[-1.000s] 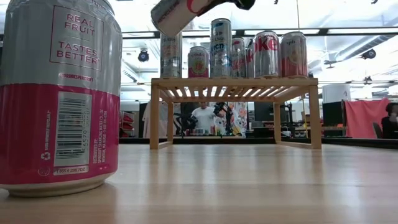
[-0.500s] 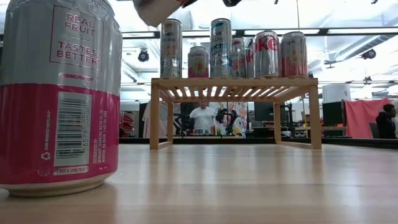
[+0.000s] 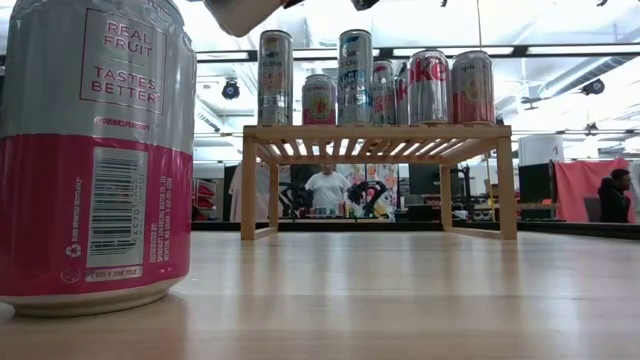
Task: Place canned beverage on shelf
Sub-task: Put the silver soda can on the shelf aligned with the other silver soda cans
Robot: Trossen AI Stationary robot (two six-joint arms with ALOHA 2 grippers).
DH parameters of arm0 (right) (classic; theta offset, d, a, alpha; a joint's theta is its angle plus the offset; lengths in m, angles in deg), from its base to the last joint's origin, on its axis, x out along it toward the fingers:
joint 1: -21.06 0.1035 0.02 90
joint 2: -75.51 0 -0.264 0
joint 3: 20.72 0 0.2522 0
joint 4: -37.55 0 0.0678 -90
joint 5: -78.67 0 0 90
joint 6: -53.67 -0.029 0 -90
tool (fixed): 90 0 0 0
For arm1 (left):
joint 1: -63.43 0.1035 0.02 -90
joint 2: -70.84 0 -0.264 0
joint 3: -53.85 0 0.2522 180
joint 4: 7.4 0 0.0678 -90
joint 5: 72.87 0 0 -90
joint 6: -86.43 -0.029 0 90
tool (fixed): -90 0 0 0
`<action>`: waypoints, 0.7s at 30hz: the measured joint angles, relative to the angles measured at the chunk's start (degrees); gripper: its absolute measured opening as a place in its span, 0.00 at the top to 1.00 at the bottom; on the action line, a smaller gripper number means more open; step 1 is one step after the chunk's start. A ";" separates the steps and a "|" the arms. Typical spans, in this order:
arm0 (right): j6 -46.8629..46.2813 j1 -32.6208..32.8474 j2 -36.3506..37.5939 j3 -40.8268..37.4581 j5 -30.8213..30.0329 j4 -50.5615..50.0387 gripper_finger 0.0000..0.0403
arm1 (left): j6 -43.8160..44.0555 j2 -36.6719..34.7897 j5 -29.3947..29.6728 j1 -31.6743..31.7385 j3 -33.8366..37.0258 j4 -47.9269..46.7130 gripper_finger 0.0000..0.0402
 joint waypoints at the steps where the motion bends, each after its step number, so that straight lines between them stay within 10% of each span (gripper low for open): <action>1: 0.04 0.00 0.00 0.00 0.00 0.07 0.27 | 0.11 0.00 -0.02 0.00 0.00 -0.02 0.26; 8: 1.47 -0.04 0.68 0.19 0.24 2.53 0.04 | -0.23 -3.08 -2.00 0.15 0.00 0.25 0.26; 21: 34.30 0.80 1.53 15.71 -0.10 1.89 0.05 | -0.64 -20.61 -22.79 0.17 0.00 4.55 0.26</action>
